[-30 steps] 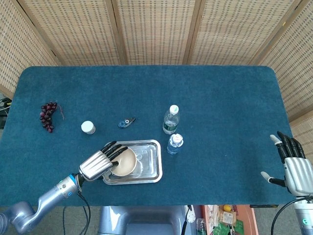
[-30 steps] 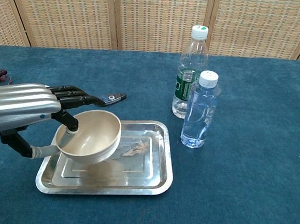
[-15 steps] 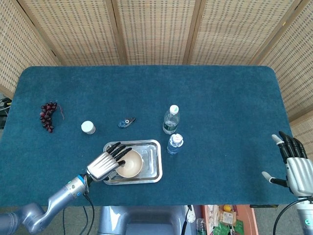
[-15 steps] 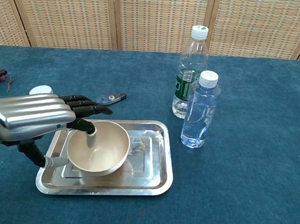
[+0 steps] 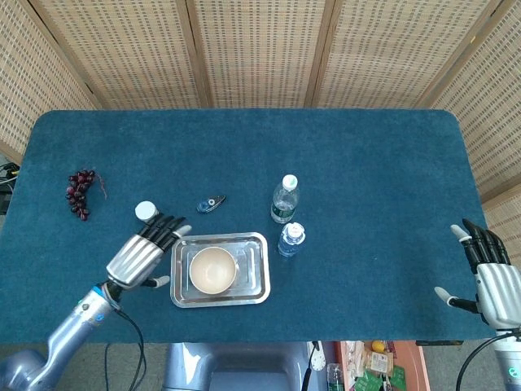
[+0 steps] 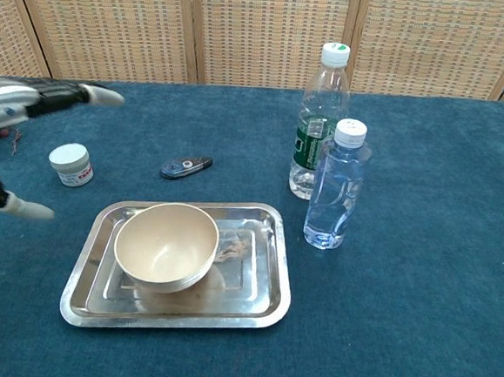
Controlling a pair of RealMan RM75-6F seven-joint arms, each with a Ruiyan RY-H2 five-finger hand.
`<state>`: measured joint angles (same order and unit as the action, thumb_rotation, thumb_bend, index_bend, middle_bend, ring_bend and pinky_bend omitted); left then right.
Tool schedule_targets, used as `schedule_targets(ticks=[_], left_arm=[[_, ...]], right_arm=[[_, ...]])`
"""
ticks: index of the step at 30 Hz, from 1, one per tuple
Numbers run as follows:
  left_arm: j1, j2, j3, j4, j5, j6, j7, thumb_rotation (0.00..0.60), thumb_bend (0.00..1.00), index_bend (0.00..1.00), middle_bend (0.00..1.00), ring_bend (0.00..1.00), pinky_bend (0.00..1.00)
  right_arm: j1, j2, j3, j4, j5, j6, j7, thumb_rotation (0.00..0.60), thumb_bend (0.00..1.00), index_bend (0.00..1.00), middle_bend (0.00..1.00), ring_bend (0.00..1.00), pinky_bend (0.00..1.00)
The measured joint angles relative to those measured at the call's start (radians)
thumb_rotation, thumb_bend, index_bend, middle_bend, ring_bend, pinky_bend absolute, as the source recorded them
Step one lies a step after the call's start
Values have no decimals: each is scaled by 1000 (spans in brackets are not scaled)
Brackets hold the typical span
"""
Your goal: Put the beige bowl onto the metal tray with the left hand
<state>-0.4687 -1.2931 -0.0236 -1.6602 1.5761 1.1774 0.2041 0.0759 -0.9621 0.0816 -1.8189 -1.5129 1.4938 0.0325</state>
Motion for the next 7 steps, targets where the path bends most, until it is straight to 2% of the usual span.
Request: schedule_targets(ticks=[7], left_arm=[[182,84,13,-11,-93,206,-26,600,0,0,0,0,0]], right_arm=[[-2,7,-2,0,-9,6,18,600,0,58,0,0,0]])
